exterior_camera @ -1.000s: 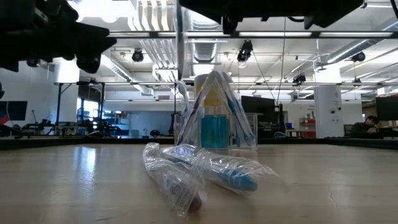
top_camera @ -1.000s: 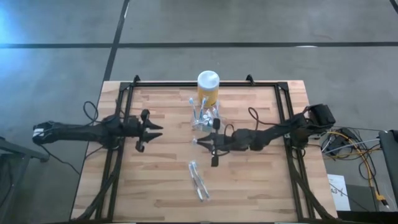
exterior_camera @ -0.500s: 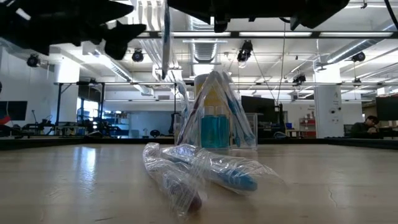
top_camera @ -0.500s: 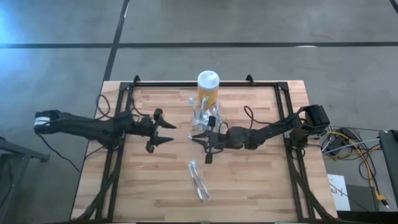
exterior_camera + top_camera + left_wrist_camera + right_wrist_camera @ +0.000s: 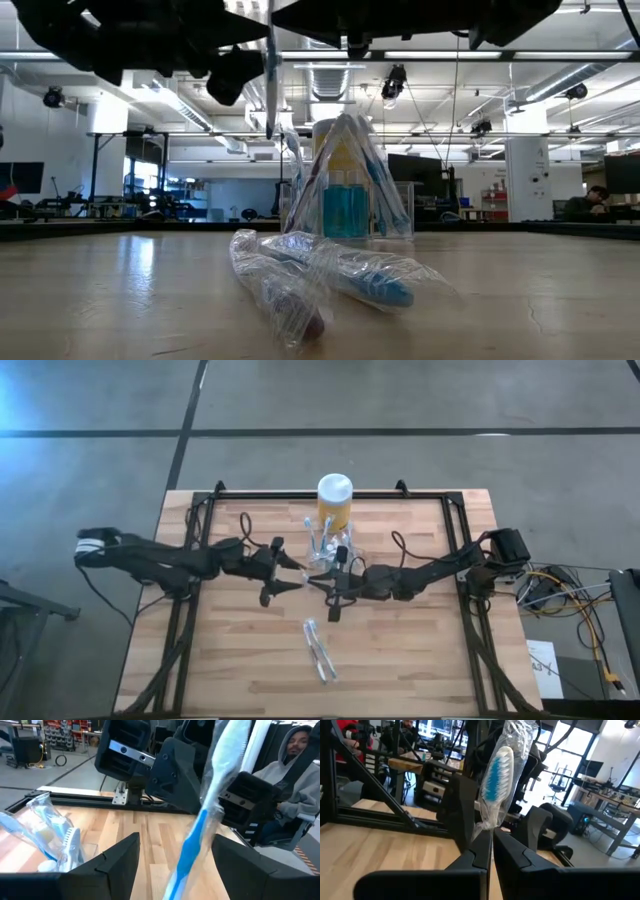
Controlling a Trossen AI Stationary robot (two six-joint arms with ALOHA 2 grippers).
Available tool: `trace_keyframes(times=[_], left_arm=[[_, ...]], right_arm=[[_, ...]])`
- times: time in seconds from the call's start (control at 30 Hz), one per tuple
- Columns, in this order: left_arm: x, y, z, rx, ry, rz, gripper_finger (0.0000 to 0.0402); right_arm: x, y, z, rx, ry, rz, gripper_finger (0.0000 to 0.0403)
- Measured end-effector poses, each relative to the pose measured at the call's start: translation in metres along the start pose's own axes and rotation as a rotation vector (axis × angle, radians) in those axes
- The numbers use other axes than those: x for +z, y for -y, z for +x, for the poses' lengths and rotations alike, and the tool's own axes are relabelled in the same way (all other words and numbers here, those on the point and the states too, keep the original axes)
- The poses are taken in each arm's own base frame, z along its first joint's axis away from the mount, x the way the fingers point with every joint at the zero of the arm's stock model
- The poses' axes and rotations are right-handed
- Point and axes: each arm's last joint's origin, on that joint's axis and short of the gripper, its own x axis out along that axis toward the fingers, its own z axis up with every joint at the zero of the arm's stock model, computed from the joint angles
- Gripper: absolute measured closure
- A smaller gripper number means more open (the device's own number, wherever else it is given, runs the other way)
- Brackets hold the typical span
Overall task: Pick & Place toothbrushing station
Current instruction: Put the blue toothbrush into the transparent organizer
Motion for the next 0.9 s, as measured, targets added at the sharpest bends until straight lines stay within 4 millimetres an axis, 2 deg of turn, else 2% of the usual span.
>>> trace_keyframes(times=[0.23, 0.43, 0.57, 0.77, 0.9], left_arm=[[-0.002, -0.003, 0.015, 0.003, -0.03, 0.007, 0.0151], [-0.002, -0.002, 0.016, -0.045, -0.037, 0.03, 0.0159], [0.001, 0.0, 0.013, -0.095, -0.023, 0.036, 0.0214], [0.004, 0.001, 0.016, -0.116, -0.019, 0.037, 0.0365], [0.004, 0.001, 0.017, -0.124, -0.024, 0.048, 0.0371]], right_arm=[[-0.001, 0.001, 0.0, -0.005, -0.005, 0.0, 0.0391], [-0.004, 0.001, 0.0, -0.001, -0.025, -0.001, 0.0391], [-0.003, 0.001, 0.0, -0.003, -0.024, 0.0, 0.0391], [-0.002, 0.002, 0.001, -0.001, -0.019, 0.001, 0.0391], [-0.002, 0.001, 0.001, 0.0, -0.02, 0.001, 0.0391]])
